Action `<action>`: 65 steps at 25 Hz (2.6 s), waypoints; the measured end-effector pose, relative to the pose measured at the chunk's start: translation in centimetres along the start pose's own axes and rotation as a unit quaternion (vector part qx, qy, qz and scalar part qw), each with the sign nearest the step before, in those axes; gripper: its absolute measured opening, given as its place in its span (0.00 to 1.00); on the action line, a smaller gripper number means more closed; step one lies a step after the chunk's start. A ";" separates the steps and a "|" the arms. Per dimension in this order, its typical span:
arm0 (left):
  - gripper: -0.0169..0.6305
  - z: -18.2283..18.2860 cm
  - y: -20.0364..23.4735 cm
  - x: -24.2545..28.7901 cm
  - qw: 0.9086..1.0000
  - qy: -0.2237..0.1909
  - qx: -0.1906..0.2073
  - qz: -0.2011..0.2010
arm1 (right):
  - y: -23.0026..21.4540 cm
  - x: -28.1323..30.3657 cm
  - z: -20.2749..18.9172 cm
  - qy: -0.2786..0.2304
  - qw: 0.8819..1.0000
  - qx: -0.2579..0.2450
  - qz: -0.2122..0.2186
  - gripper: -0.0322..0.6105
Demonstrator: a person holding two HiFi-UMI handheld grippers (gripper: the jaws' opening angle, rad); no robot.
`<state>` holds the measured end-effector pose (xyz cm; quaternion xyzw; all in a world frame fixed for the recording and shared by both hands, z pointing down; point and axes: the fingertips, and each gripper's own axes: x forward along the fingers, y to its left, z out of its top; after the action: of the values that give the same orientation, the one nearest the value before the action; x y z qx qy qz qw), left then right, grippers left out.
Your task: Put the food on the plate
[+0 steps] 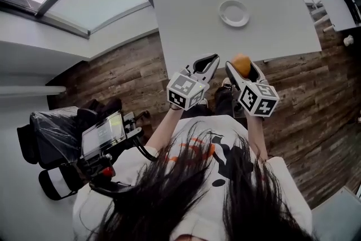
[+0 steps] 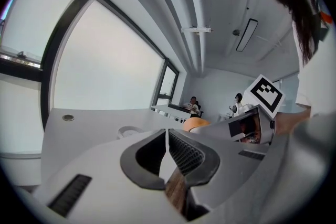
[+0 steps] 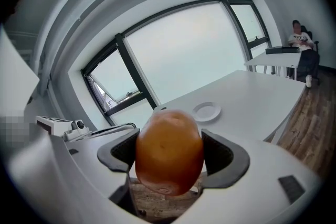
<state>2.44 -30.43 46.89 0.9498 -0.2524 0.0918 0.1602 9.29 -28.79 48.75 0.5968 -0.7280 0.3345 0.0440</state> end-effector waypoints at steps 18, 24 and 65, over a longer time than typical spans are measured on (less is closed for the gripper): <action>0.04 3.9 6.1 9.8 0.997 -0.004 -0.005 0.073 | -6.0 9.4 7.1 0.045 0.996 -0.044 0.064 0.63; 0.04 4.1 8.0 12.2 0.994 0.001 -0.015 0.105 | -8.7 13.6 6.9 0.084 0.990 -0.083 0.079 0.63; 0.04 1.6 12.2 14.2 0.984 0.029 -0.066 0.165 | -13.1 25.9 2.4 0.211 0.926 -0.281 0.139 0.63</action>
<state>8.51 -47.42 52.14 0.8795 -0.4065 0.1274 0.2123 14.49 -52.60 64.59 0.3678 -0.8418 0.2371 0.3161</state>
